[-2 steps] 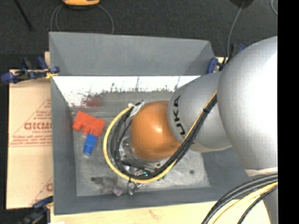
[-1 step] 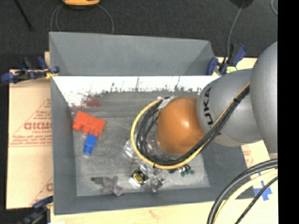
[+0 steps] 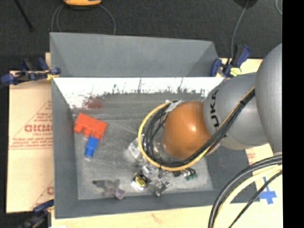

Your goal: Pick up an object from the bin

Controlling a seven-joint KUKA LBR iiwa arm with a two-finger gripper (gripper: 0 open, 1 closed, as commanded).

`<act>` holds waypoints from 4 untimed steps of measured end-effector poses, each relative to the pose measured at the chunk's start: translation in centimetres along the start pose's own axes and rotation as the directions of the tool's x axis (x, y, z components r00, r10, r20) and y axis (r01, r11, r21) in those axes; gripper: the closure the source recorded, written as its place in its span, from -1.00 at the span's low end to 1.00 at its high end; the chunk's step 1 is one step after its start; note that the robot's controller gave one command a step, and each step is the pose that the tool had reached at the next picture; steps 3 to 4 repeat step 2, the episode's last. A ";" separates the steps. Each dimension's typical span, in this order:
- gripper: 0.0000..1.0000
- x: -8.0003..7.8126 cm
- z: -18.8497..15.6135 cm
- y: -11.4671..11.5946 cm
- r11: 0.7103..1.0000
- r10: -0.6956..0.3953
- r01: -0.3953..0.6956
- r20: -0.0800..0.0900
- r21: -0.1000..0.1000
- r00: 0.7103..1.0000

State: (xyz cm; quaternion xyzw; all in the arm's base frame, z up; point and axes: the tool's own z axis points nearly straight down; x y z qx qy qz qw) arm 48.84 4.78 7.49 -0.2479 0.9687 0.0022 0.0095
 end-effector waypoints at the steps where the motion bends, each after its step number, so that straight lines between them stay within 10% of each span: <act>1: -1.00 -1.9 -0.2 2.2 0.932 -0.363 0.363 -0.012 -0.002 0.932; 2: 1.00 -2.1 -0.3 2.2 0.933 -0.360 0.360 -0.008 -0.001 0.933; 4: 1.00 -2.1 -0.3 2.2 0.933 -0.360 0.360 -0.008 -0.001 0.933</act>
Offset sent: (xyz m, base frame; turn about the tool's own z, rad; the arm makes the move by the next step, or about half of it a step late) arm 0.0037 0.0296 0.0006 -0.3751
